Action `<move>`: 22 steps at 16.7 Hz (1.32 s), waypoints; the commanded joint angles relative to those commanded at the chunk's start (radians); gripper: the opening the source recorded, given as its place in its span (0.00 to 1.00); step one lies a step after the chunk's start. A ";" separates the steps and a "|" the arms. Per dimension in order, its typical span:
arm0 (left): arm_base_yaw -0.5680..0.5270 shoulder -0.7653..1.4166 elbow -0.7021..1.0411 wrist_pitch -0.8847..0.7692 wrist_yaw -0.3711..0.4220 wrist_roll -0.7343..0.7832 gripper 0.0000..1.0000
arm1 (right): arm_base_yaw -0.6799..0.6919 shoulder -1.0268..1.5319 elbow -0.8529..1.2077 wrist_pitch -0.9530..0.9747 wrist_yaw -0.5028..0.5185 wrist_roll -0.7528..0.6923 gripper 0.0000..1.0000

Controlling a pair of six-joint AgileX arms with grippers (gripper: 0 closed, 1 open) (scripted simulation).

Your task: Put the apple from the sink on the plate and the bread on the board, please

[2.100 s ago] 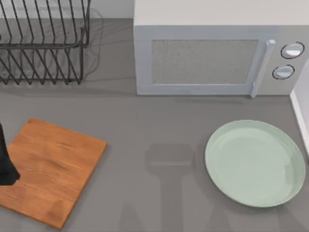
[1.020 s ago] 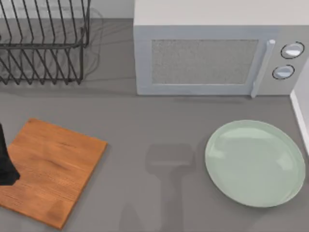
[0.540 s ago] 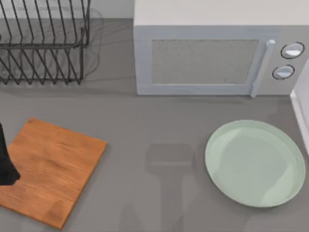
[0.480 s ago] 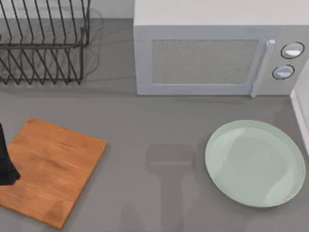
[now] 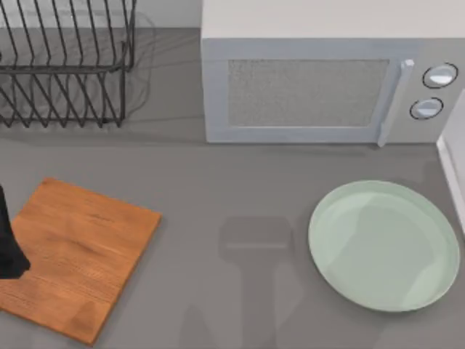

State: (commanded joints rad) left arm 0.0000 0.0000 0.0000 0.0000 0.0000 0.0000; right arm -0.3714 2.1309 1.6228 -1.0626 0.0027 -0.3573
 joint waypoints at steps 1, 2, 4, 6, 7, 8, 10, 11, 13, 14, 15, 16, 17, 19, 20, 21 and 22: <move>0.000 0.000 0.000 0.000 0.000 0.000 1.00 | 0.000 0.012 -0.007 0.013 0.000 0.000 1.00; 0.000 0.000 0.000 0.000 0.000 0.000 1.00 | -0.001 0.029 -0.017 0.037 0.000 0.000 1.00; 0.000 0.000 0.000 0.000 0.000 0.000 1.00 | -0.002 0.077 -0.048 0.116 0.001 0.001 1.00; 0.000 0.000 0.000 0.000 0.000 0.000 1.00 | -0.002 0.140 -0.087 0.234 0.001 0.001 1.00; 0.000 0.000 0.000 0.000 0.000 0.000 1.00 | -0.003 0.170 -0.107 0.297 0.002 0.002 1.00; 0.000 0.000 0.000 0.000 0.000 0.000 1.00 | -0.003 0.200 -0.127 0.352 0.002 0.002 1.00; 0.000 0.000 0.000 0.000 0.000 0.000 1.00 | -0.004 0.252 -0.164 0.430 0.002 0.003 1.00; 0.000 0.000 0.000 0.000 0.000 0.000 1.00 | -0.004 0.271 -0.177 0.454 0.003 0.004 1.00; 0.000 0.000 0.000 0.000 0.000 0.000 1.00 | -0.004 0.283 -0.186 0.469 0.003 0.004 1.00; 0.000 0.000 0.000 0.000 0.000 0.000 1.00 | -0.004 0.283 -0.186 0.469 0.003 0.004 1.00; 0.000 0.000 0.000 0.000 0.000 0.000 1.00 | -0.004 0.283 -0.186 0.469 0.003 0.004 1.00; 0.000 0.000 0.000 0.000 0.000 0.000 1.00 | -0.004 0.283 -0.186 0.469 0.003 0.004 1.00; 0.000 0.000 0.000 0.000 0.000 0.000 1.00 | -0.004 0.283 -0.186 0.469 0.003 0.004 0.92; 0.000 0.000 0.000 0.000 0.000 0.000 1.00 | -0.004 0.283 -0.186 0.469 0.003 0.004 0.77; 0.000 0.000 0.000 0.000 0.000 0.000 1.00 | -0.004 0.283 -0.186 0.469 0.003 0.004 0.70; 0.000 0.000 0.000 0.000 0.000 0.000 1.00 | -0.004 0.283 -0.186 0.469 0.003 0.004 0.62; 0.000 0.000 0.000 0.000 0.000 0.000 1.00 | -0.004 0.283 -0.186 0.469 0.003 0.004 0.55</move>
State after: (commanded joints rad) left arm 0.0000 0.0000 0.0000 0.0000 0.0000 0.0000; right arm -0.3754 2.4138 1.4371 -0.5940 0.0053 -0.3535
